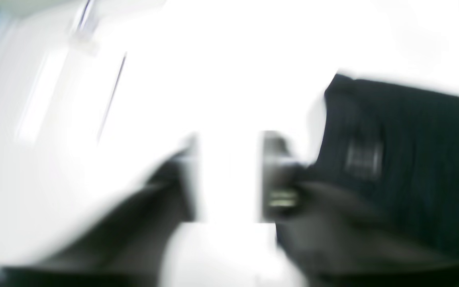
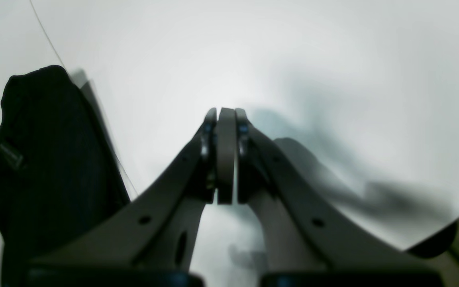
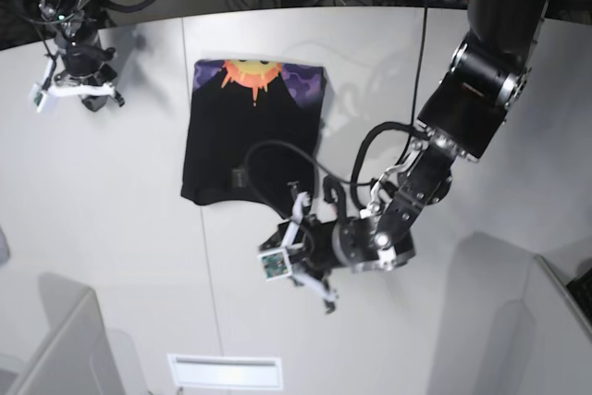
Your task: Fold the T-shirt properly
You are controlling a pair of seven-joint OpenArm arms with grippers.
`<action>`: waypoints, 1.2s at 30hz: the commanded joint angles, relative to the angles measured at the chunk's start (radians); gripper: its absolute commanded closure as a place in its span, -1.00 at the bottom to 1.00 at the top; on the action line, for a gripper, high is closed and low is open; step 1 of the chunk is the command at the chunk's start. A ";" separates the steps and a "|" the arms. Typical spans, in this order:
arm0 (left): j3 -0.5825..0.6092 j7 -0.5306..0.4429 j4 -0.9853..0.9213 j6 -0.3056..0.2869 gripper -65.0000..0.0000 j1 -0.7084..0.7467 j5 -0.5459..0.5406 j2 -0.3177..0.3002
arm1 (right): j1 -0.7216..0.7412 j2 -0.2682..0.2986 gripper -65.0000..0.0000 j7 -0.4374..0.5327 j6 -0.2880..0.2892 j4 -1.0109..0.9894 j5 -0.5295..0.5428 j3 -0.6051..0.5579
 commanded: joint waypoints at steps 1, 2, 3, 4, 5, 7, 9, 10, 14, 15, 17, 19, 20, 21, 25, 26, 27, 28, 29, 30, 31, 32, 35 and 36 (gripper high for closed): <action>-0.041 -0.023 0.054 0.006 1.00 0.019 0.014 -0.007 | 0.000 0.014 1.00 0.022 0.059 0.018 0.007 0.009; -0.072 -0.023 0.089 0.006 1.00 0.062 0.043 -0.017 | -0.003 0.016 1.00 0.022 0.098 0.021 0.007 0.012; -0.113 -0.023 0.126 0.006 1.00 0.121 0.082 -0.028 | -0.013 0.019 1.00 0.024 0.137 0.021 0.006 0.013; -0.150 -0.026 0.155 0.006 1.00 0.174 0.115 -0.033 | -0.020 0.024 1.00 0.031 0.166 0.023 0.006 0.013; -0.189 -0.036 0.187 0.006 1.00 0.220 0.143 -0.034 | -0.026 0.031 1.00 0.047 0.189 0.023 0.006 0.013; -0.291 -0.087 0.261 0.006 1.00 0.352 0.186 -0.034 | -0.054 0.042 1.00 0.091 0.229 0.023 0.006 0.006; -0.385 -0.168 0.324 0.006 1.00 0.477 0.195 -0.034 | -0.085 0.047 1.00 0.132 0.261 0.028 0.006 0.004; -0.417 -0.205 0.351 0.006 1.00 0.529 0.194 -0.034 | -0.102 0.048 1.00 0.152 0.278 0.032 0.006 0.004; -0.523 -0.320 0.428 0.006 1.00 0.737 0.194 -0.036 | -0.171 0.048 1.00 0.192 0.355 0.069 -0.004 0.012; -0.542 -0.339 0.444 0.006 1.00 0.788 0.194 -0.036 | -0.195 0.047 1.00 0.195 0.358 0.083 -0.022 0.012; -0.565 -0.349 0.471 0.006 1.00 0.869 0.194 -0.045 | -0.237 0.037 1.00 0.197 0.358 0.113 -0.076 0.012; -0.575 -0.349 0.503 0.006 1.00 0.948 0.194 -0.057 | -0.273 0.010 1.00 0.195 0.358 0.126 -0.112 0.012; -0.577 -0.349 0.514 0.006 1.00 0.975 0.194 -0.057 | -0.287 -0.004 1.00 0.195 0.358 0.126 -0.122 0.013; -0.581 -0.348 0.520 0.006 1.00 1.007 0.194 -0.057 | -0.304 -0.018 1.00 0.192 0.358 0.126 -0.125 0.015; -0.581 -0.346 0.520 0.006 1.00 1.109 0.195 -0.079 | -0.401 -0.035 1.00 0.189 0.358 0.126 -0.129 0.007; -0.581 -0.346 0.522 0.006 1.00 1.142 0.194 -0.092 | -0.428 -0.035 1.00 0.189 0.359 0.126 -0.129 0.006; -0.581 -0.346 0.523 0.006 1.00 1.173 0.194 -0.103 | -0.451 -0.035 1.00 0.189 0.359 0.126 -0.129 0.006; -0.578 -0.349 0.523 0.006 1.00 1.205 0.194 -0.119 | -0.478 -0.035 1.00 0.189 0.359 0.126 -0.129 0.006; -0.572 -0.349 0.523 0.006 1.00 1.233 0.194 -0.131 | -0.502 -0.035 1.00 0.188 0.359 0.126 -0.129 0.004; -0.572 -0.349 0.523 0.006 1.00 1.264 0.194 -0.142 | -0.524 -0.035 1.00 0.180 0.359 0.126 -0.129 0.004; -0.575 -0.351 0.523 0.006 1.00 1.305 0.194 -0.155 | -0.547 -0.035 1.00 0.160 0.359 0.126 -0.129 0.004; -0.580 -0.351 0.523 0.006 1.00 1.345 0.194 -0.166 | -0.563 -0.032 1.00 0.131 0.359 0.124 -0.129 0.004; -0.583 -0.353 0.525 0.006 1.00 1.452 0.194 -0.201 | -0.591 -0.032 1.00 0.008 0.358 0.121 -0.132 0.004; -0.586 -0.353 0.525 0.006 1.00 1.503 0.200 -0.214 | -0.593 -0.030 1.00 -0.050 0.358 0.121 -0.132 0.004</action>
